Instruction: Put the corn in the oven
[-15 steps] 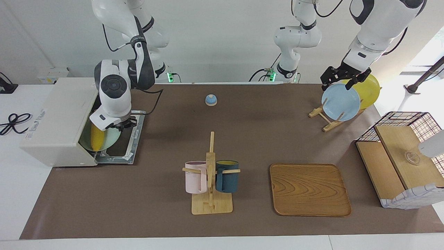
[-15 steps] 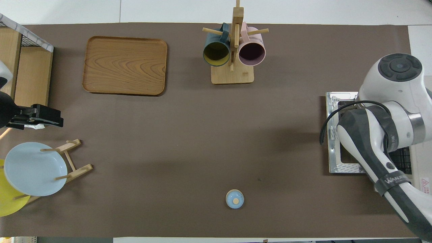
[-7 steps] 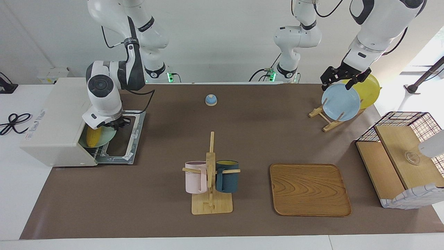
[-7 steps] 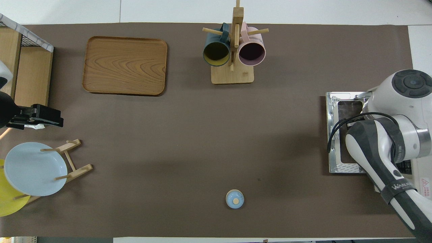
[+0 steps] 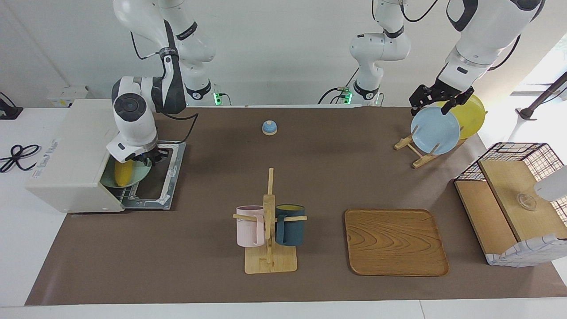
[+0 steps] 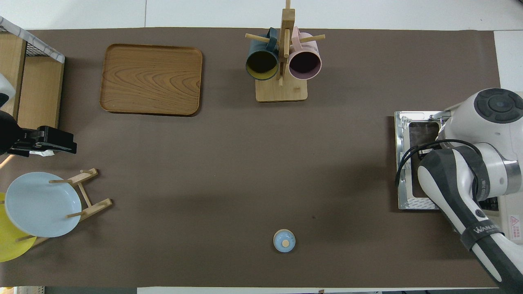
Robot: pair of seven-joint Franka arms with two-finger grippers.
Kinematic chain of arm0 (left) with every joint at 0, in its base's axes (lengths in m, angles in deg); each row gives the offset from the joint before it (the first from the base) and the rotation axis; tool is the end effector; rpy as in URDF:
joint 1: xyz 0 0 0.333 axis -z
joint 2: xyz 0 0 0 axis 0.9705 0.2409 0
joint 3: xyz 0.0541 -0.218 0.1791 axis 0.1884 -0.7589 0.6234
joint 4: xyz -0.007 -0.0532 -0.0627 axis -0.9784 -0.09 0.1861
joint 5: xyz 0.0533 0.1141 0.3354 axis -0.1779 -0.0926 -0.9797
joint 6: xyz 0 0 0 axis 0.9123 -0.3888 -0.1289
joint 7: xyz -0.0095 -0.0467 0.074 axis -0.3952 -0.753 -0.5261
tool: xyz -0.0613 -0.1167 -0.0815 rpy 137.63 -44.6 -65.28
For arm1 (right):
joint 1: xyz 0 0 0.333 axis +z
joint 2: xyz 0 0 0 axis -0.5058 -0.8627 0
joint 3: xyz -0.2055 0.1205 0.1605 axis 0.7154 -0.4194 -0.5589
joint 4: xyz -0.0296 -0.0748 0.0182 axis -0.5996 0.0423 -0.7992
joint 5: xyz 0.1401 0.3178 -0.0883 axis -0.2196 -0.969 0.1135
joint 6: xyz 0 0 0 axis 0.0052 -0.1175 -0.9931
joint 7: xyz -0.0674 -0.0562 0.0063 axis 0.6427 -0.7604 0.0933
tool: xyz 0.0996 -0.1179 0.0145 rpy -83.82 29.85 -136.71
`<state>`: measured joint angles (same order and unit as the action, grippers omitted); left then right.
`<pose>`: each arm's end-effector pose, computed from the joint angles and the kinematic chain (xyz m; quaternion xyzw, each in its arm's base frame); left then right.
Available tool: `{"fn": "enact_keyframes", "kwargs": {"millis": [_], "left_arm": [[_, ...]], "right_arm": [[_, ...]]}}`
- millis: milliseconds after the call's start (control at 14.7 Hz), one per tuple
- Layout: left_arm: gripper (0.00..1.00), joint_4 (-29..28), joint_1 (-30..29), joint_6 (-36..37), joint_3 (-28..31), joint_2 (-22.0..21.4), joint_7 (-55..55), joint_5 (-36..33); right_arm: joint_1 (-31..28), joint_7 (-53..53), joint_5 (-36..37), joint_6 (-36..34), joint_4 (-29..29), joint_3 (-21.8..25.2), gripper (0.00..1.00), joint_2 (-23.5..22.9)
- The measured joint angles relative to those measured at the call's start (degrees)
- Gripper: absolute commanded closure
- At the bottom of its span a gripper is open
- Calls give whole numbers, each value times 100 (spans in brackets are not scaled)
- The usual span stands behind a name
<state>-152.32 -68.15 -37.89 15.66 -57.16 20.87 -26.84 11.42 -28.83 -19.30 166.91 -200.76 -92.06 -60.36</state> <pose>0.4764 -0.0534 0.5380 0.9990 -0.0112 -0.0420 0.0093 0.4925 -0.0464 0.3121 0.9863 0.0250 -0.0924 0.1345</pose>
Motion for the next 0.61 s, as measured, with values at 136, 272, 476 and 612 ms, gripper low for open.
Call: {"fn": "enact_keyframes", "kwargs": {"millis": [136,272,476,612], "left_arm": [[0,0,0,0,0,0,0,0],[0,0,0,0,0,0,0,0],[0,0,0,0,0,0,0,0],[0,0,0,0,0,0,0,0]], "right_arm": [[15,0,-64,-50,59,-4,52,2],[105,-2,-228,-268,253,-12,71,3],[410,129,-358,-387,500,-18,100,0],[718,477,-384,-346,521,-25,100,-10]]}}
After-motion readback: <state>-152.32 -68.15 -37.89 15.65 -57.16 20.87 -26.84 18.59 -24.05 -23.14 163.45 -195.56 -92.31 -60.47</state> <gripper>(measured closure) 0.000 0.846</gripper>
